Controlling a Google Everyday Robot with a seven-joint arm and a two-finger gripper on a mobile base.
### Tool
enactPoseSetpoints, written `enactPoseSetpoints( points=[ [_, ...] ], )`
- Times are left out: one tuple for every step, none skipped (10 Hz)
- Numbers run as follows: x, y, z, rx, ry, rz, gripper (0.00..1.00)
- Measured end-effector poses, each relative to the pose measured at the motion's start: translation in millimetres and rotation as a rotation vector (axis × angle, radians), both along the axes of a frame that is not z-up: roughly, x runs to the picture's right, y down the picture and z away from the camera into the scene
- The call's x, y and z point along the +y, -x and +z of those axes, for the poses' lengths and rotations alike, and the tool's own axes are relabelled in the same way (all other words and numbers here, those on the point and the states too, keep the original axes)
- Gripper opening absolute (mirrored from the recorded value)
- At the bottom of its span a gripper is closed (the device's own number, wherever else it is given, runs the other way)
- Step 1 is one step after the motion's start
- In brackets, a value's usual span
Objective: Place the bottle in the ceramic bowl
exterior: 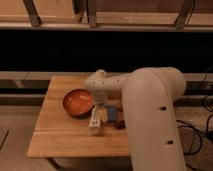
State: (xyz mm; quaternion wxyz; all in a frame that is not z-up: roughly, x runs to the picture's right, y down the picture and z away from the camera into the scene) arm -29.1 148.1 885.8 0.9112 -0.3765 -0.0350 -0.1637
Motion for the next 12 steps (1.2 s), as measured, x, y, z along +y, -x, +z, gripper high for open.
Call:
enactPoseSetpoints(
  points=[
    [2.1, 3.5, 2.1, -0.005, 0.011, -0.011, 0.8],
    [3.7, 4.4, 3.3, -0.005, 0.018, -0.017, 0.8],
    [4.0, 5.4, 4.8, -0.004, 0.024, -0.021, 0.8],
    [4.7, 6.9, 6.1, -0.004, 0.03, -0.024, 0.8],
    [5.1, 8.1, 6.8, -0.004, 0.033, -0.024, 0.8],
    [6.7, 9.5, 7.5, -0.003, 0.038, -0.021, 0.79],
    [9.1, 9.8, 8.5, 0.002, 0.044, -0.012, 0.74],
    [12.2, 10.4, 9.8, 0.007, 0.049, 0.007, 0.62],
    [14.3, 11.6, 10.8, 0.007, 0.052, 0.021, 0.54],
    [17.4, 13.8, 12.4, 0.005, 0.057, 0.042, 0.42],
    [18.6, 14.8, 13.4, 0.003, 0.059, 0.058, 0.32],
    [17.0, 16.6, 15.1, -0.001, 0.054, 0.073, 0.24]
  ],
)
